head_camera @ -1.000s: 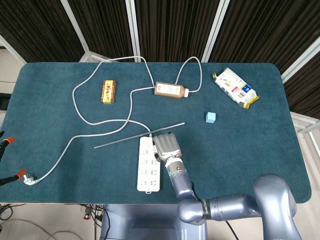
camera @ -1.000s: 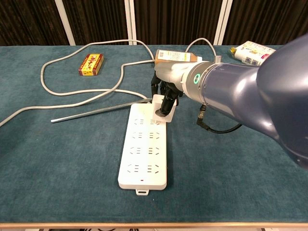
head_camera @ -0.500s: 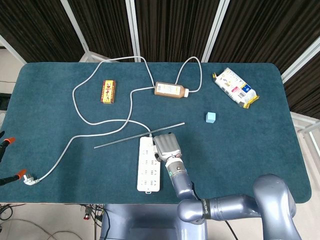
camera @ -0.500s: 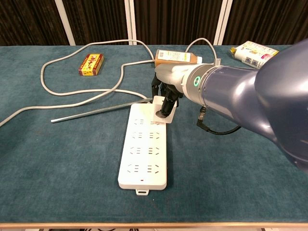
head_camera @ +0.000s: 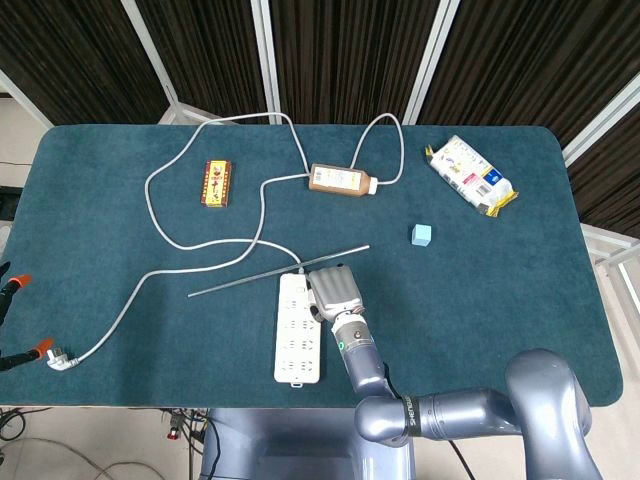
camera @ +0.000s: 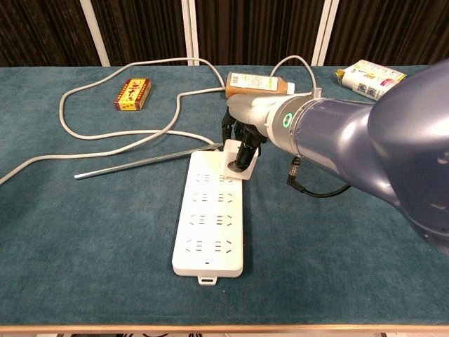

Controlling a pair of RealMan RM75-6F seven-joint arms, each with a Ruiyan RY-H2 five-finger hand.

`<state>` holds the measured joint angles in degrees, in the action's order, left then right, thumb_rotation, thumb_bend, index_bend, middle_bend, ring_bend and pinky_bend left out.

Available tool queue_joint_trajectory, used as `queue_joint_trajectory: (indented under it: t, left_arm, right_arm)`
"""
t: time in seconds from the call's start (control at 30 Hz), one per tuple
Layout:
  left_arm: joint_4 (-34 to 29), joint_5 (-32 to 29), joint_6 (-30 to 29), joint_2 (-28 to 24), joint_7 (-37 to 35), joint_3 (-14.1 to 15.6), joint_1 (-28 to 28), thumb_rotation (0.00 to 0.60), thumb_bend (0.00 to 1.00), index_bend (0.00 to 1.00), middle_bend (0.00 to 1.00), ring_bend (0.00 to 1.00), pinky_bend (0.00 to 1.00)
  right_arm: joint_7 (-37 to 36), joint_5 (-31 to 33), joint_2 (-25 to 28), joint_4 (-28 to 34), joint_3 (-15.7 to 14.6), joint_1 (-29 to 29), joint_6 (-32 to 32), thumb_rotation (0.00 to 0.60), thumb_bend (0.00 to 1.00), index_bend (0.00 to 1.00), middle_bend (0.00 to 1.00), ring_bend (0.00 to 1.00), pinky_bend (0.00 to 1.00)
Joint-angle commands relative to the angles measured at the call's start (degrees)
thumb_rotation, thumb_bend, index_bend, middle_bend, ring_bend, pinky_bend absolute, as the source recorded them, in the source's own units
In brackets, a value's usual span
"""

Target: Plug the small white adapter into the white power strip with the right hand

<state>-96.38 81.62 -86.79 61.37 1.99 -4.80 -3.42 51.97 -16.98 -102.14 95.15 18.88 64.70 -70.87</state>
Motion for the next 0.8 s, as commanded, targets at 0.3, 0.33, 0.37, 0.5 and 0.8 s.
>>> queue_joint_trajectory:
  t: [0.3,0.33,0.37,0.5,0.8]
  left_arm:
    - [0.0,0.1,0.0,-0.1,-0.2,0.0,0.0,0.6,0.09,0.2,0.0,0.0,0.0]
    - [0.0,0.0,0.0,-0.1,-0.2,0.0,0.0,0.6,0.09,0.2,0.0,0.0,0.0]
    - [0.0,0.0,-0.1,-0.1,-0.2,0.0,0.0,0.6,0.09,0.2,0.0,0.0,0.0]
    - [0.0,-0.1,-0.1,-0.1,-0.3,-0.1,0.0,0.6,0.09,0.2,0.0,0.0,0.0]
    - [0.0,0.0,-0.1,-0.1,-0.2,0.0,0.1,0.6,0.09,0.2,0.0,0.0,0.0]
  right_arm:
    - [0.3,0.0,-0.1,0.5,0.2,0.0,0.1,0.6,0.51,0.66,0.53,0.56,0.33]
    - [0.3,0.1,-0.1,0.5,0.2,0.0,0.1,0.6,0.51,0.66,0.53,0.56,0.33]
    - [0.4,0.1,-0.2,0.5,0.2,0.0,0.1,0.6,0.51,0.66,0.53,0.56,0.33]
    - [0.5,0.0,-0.2,0.5,0.2,0.0,0.1,0.6,0.51,0.66,0.53,0.56,0.33]
    - [0.6,0.0,-0.3,0.4,0.0,-0.1,0.4,0.6,0.51,0.66,0.53,0.56,0.33]
